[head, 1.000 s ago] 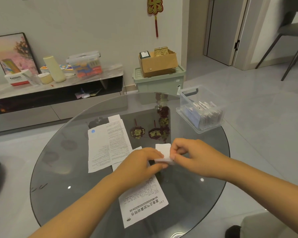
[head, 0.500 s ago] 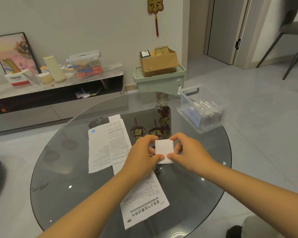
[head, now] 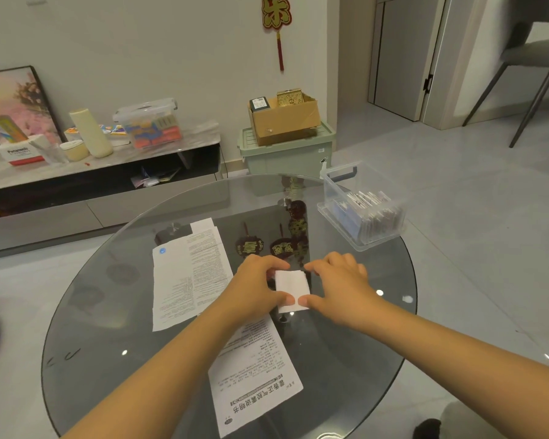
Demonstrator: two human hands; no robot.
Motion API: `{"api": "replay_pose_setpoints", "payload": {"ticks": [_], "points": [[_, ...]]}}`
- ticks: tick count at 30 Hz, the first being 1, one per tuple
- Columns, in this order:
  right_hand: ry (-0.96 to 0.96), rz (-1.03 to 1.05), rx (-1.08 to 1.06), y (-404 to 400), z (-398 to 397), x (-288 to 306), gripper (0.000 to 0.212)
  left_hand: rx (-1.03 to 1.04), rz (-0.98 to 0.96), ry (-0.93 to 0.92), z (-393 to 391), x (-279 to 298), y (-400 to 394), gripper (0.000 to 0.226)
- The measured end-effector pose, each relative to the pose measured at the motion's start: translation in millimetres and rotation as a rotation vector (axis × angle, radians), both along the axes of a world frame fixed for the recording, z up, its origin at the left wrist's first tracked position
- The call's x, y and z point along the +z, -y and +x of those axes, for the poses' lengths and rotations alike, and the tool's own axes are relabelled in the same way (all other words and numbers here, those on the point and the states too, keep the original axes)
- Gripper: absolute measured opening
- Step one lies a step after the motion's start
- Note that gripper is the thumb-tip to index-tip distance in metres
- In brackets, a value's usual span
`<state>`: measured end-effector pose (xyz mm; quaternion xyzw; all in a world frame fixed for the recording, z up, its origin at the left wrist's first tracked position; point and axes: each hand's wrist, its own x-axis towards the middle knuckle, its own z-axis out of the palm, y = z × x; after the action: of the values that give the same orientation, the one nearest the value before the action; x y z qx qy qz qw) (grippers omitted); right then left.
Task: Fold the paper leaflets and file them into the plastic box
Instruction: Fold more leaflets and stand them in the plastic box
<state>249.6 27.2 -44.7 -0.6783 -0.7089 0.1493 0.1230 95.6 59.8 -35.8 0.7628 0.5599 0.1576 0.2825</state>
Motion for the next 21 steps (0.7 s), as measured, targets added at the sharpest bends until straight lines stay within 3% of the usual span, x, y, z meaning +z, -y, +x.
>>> {"api": "replay_pose_setpoints", "payload": {"ticks": [5, 8, 10, 13, 18, 21], "points": [[-0.038, -0.085, -0.011, 0.1, 0.5, 8.4, 0.049, 0.161, -0.036, 0.319, -1.6, 8.6, 2.5, 0.032], [-0.278, -0.124, -0.02, -2.0, 5.0, 18.0, 0.021, 0.271, -0.104, 0.58, 0.1, 22.3, 3.7, 0.036], [-0.505, -0.127, -0.036, -3.2, 8.7, 30.2, 0.018, 0.299, -0.169, 0.737, 2.2, 32.2, 4.0, 0.028], [-0.561, -0.045, -0.035, -3.5, 14.6, 49.8, 0.017, 0.32, -0.283, 0.96, 5.3, 46.2, 2.7, 0.009], [-0.478, 0.044, -0.043, -7.5, 29.3, 70.4, 0.018, 0.308, -0.313, 1.017, 17.7, 58.7, -5.5, 0.009], [-0.542, 0.118, -0.095, -12.9, 38.9, 74.6, 0.015, 0.306, -0.315, 1.004, 29.0, 68.3, -18.8, 0.009]]}}
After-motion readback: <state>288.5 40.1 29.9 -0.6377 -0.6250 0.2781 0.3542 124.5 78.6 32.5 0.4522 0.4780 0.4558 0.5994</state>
